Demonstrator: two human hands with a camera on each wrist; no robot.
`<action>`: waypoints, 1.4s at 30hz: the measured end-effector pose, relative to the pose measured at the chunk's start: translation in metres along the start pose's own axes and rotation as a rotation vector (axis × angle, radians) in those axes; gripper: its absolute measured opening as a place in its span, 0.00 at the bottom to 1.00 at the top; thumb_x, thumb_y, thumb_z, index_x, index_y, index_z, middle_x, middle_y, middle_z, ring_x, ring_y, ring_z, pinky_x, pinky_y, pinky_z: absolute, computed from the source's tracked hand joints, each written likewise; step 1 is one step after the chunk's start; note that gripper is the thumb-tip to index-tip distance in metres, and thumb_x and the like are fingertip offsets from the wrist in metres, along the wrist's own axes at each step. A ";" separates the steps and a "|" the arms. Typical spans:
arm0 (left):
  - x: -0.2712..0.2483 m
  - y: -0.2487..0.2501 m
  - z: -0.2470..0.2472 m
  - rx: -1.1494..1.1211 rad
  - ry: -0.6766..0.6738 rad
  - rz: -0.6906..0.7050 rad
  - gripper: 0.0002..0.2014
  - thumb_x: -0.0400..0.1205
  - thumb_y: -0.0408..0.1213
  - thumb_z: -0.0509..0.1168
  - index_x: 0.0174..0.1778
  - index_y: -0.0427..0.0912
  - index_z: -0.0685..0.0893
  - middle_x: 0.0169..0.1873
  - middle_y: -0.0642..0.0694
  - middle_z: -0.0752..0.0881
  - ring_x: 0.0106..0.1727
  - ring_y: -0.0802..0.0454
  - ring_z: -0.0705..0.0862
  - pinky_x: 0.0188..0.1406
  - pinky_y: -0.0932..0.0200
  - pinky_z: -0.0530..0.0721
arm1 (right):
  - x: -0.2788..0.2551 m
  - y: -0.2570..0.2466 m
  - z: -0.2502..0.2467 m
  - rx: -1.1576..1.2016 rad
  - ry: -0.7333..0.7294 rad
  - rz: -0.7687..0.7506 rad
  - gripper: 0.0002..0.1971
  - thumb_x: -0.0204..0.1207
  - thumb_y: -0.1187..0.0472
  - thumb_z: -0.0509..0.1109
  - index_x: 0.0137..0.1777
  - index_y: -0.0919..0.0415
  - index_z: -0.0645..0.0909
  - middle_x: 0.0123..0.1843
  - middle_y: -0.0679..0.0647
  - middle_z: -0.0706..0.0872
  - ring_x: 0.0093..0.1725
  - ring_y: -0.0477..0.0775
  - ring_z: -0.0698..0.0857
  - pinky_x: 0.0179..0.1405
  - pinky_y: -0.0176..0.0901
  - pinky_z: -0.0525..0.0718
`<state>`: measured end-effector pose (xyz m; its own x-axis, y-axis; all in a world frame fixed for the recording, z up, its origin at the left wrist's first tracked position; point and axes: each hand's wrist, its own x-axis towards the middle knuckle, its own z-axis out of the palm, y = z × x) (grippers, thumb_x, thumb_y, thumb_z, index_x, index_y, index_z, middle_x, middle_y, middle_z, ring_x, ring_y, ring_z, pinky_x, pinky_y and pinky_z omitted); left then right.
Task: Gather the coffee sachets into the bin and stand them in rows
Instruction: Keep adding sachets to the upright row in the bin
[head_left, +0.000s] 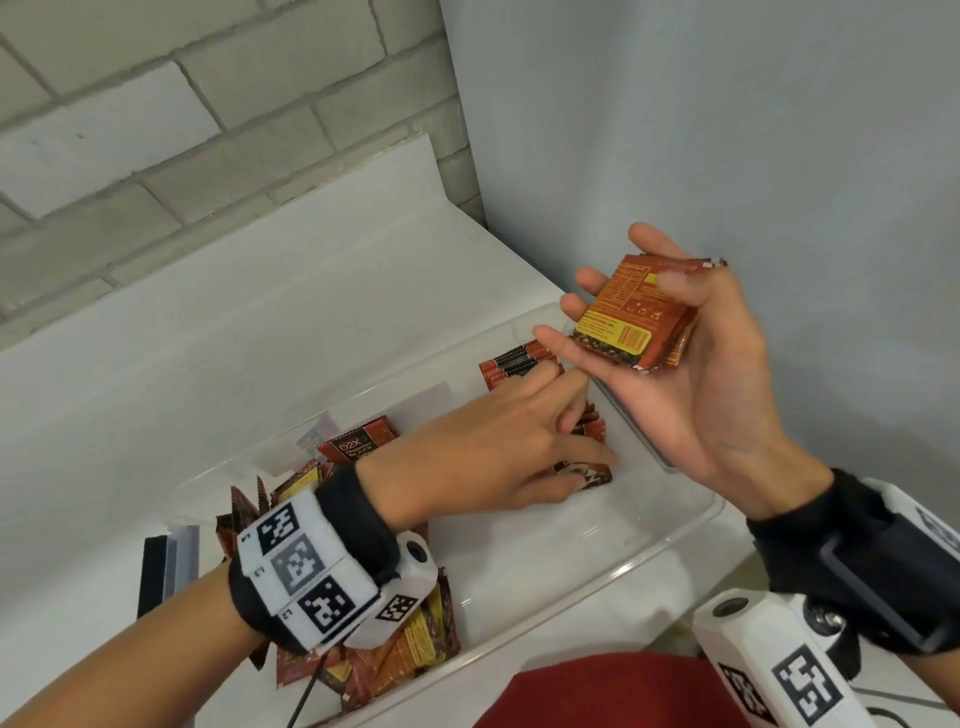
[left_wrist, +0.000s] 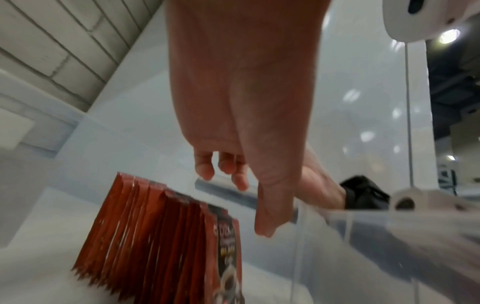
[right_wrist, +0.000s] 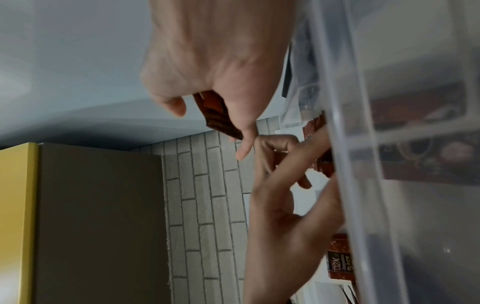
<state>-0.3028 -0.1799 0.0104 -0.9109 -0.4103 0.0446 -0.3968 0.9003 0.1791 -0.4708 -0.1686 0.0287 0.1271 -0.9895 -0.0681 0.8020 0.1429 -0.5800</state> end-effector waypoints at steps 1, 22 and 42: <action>-0.002 -0.002 -0.004 -0.039 0.011 -0.011 0.14 0.82 0.43 0.63 0.61 0.45 0.87 0.44 0.49 0.67 0.49 0.52 0.66 0.49 0.57 0.73 | 0.000 0.000 -0.001 0.008 -0.021 0.001 0.20 0.77 0.64 0.58 0.69 0.56 0.75 0.57 0.67 0.83 0.59 0.65 0.86 0.53 0.64 0.87; -0.011 -0.006 -0.050 -0.780 0.624 -0.537 0.11 0.80 0.41 0.70 0.56 0.44 0.84 0.51 0.50 0.87 0.53 0.50 0.84 0.52 0.43 0.85 | -0.001 0.006 0.004 -0.343 -0.112 0.132 0.23 0.75 0.59 0.66 0.70 0.62 0.74 0.61 0.61 0.88 0.59 0.64 0.88 0.51 0.68 0.87; -0.020 -0.026 -0.036 -0.804 0.651 -0.317 0.11 0.83 0.33 0.64 0.50 0.51 0.91 0.53 0.49 0.80 0.57 0.54 0.79 0.48 0.53 0.85 | 0.004 0.009 -0.002 -0.461 -0.106 0.150 0.19 0.73 0.58 0.69 0.65 0.56 0.81 0.56 0.58 0.90 0.54 0.57 0.90 0.49 0.44 0.89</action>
<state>-0.2705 -0.2003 0.0399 -0.4507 -0.8194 0.3541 -0.1969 0.4782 0.8559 -0.4647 -0.1713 0.0214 0.2992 -0.9479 -0.1095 0.4313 0.2367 -0.8706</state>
